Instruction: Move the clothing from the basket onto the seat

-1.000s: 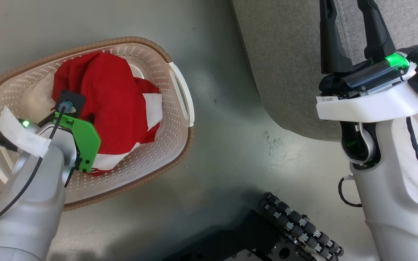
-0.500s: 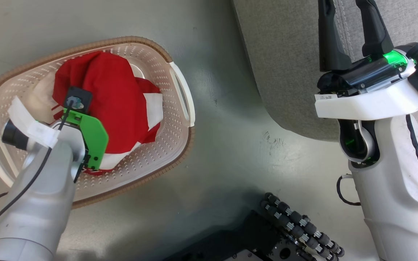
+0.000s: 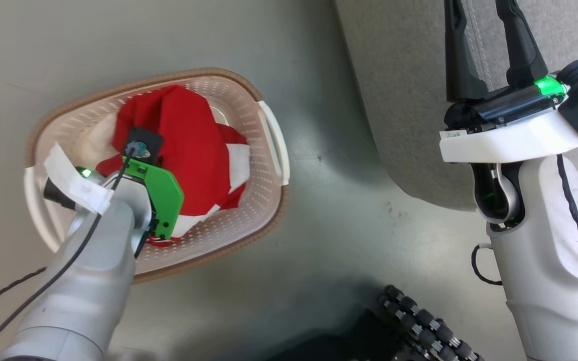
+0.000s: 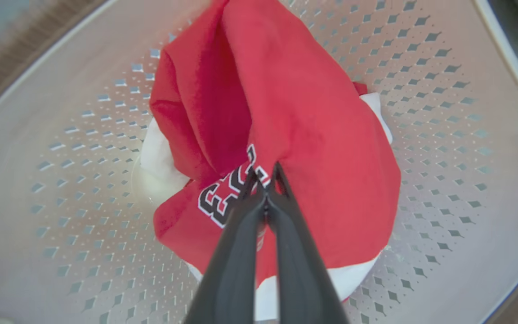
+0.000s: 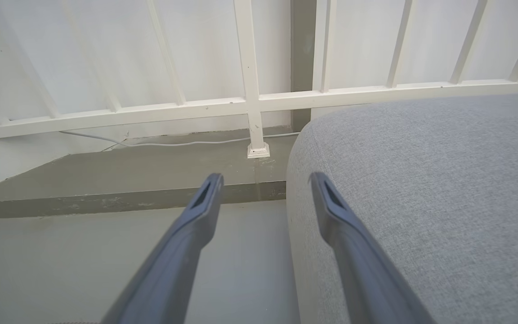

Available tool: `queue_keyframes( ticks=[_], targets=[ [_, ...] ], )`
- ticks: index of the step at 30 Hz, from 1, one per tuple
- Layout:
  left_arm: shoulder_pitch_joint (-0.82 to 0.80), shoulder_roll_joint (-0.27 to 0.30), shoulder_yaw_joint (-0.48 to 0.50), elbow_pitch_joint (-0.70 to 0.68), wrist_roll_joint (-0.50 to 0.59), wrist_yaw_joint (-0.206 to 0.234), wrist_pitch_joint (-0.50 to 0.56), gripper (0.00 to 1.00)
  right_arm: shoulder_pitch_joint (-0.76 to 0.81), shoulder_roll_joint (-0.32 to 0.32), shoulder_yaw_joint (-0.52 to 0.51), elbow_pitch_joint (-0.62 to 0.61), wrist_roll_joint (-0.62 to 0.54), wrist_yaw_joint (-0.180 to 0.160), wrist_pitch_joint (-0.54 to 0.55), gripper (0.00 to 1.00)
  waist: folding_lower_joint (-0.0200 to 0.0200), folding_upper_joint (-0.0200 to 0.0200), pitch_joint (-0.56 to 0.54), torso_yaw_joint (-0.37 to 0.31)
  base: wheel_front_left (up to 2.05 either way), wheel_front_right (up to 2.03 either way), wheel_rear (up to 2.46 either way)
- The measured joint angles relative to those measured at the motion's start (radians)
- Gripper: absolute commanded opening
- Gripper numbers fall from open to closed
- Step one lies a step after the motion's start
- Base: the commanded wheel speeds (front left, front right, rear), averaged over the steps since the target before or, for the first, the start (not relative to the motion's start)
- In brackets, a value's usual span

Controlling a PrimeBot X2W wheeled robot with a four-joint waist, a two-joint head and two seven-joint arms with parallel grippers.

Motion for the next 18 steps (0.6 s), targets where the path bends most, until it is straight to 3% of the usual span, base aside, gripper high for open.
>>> queue_keyframes(
  ticks=[18],
  targets=[
    [0.094, -0.031, -0.025, -0.007, -0.098, -0.001, -0.176, 0.00, 0.091, -0.016, -0.024, 0.101, -0.034, 0.014, 0.000, 1.00, -0.0001, 0.0000, -0.194, 0.134, 0.00, 0.00, 0.00]
  ],
)
